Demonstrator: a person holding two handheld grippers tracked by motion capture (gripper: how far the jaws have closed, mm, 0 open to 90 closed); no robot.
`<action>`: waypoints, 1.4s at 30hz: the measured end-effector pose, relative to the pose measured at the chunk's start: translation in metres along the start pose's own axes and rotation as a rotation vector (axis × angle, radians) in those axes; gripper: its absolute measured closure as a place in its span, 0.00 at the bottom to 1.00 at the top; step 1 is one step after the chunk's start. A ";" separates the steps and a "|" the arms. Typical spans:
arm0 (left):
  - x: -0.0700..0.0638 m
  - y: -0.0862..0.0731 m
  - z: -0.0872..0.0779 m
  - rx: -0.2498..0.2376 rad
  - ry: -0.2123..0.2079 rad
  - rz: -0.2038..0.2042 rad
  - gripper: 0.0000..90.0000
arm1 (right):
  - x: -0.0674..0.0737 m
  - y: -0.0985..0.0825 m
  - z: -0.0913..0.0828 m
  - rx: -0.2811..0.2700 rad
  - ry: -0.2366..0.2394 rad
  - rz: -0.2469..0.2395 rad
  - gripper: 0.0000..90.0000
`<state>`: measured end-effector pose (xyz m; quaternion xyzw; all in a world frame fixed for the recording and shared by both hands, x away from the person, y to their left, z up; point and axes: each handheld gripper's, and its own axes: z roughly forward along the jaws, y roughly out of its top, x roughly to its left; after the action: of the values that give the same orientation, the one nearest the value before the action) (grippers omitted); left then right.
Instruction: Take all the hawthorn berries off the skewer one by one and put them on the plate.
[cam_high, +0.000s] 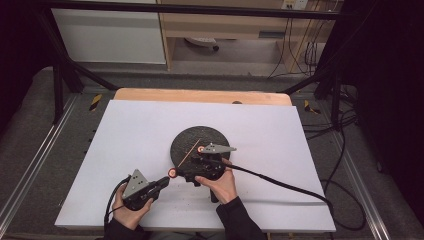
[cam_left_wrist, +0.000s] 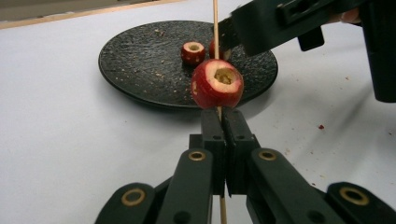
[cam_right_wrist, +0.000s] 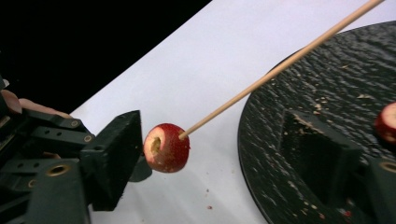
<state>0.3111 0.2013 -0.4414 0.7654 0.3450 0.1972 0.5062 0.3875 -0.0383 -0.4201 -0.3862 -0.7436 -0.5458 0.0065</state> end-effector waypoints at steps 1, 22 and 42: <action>0.000 0.000 0.000 0.000 0.000 -0.001 0.98 | 0.000 -0.001 0.002 -0.003 0.005 0.002 0.29; -0.003 0.000 0.001 -0.002 -0.007 0.008 0.98 | 0.002 -0.011 0.016 0.027 0.155 0.150 0.70; -0.001 0.002 -0.003 -0.030 -0.003 0.003 0.98 | -0.003 0.008 0.007 0.000 0.138 0.155 0.75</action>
<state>0.3088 0.2017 -0.4380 0.7586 0.3401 0.2022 0.5177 0.3977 -0.0333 -0.4176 -0.4038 -0.7092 -0.5692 0.0998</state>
